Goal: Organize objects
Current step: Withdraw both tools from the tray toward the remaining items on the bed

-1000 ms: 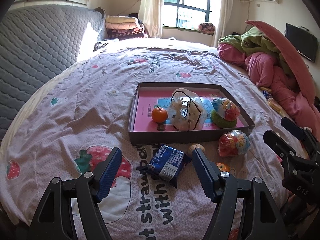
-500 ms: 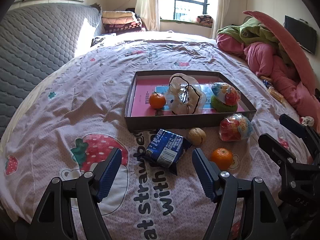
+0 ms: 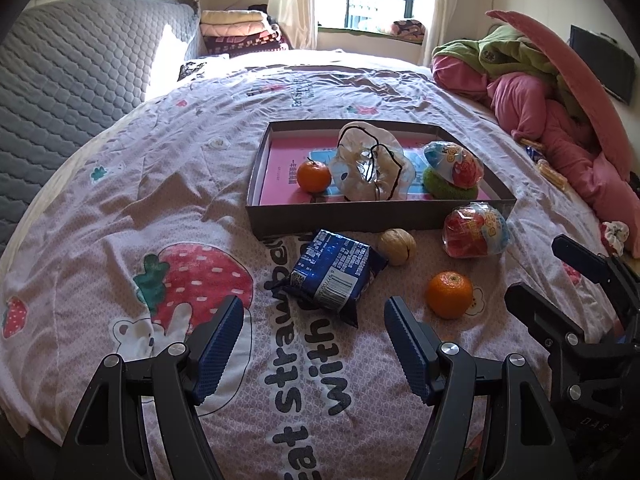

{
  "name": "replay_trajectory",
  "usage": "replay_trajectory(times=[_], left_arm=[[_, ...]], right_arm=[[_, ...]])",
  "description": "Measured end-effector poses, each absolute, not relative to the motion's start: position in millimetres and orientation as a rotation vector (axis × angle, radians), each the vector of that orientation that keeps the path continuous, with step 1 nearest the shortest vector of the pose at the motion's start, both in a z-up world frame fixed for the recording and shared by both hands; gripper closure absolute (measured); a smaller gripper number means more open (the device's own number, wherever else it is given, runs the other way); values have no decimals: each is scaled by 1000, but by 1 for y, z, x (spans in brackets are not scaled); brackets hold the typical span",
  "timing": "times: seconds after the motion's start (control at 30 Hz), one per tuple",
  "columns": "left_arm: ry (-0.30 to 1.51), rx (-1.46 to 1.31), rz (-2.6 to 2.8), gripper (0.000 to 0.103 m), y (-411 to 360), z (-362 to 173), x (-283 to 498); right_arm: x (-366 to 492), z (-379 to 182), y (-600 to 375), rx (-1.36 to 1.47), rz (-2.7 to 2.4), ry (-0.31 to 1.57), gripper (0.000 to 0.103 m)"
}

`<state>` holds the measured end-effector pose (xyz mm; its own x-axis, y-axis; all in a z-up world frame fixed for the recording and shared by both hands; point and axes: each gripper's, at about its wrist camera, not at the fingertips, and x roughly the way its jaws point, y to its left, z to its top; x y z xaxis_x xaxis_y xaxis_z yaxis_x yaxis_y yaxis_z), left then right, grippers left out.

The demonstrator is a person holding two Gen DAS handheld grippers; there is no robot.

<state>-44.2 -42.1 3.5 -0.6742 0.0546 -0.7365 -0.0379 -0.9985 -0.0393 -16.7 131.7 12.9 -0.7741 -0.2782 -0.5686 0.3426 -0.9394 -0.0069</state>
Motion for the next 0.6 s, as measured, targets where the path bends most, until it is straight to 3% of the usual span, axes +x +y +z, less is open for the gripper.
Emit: replay_trajectory(times=[0.6], left_arm=[[-21,-1286,2808,29,-41,-10,-48]], right_arm=[[-18,-2,123,914,-2648,200,20]])
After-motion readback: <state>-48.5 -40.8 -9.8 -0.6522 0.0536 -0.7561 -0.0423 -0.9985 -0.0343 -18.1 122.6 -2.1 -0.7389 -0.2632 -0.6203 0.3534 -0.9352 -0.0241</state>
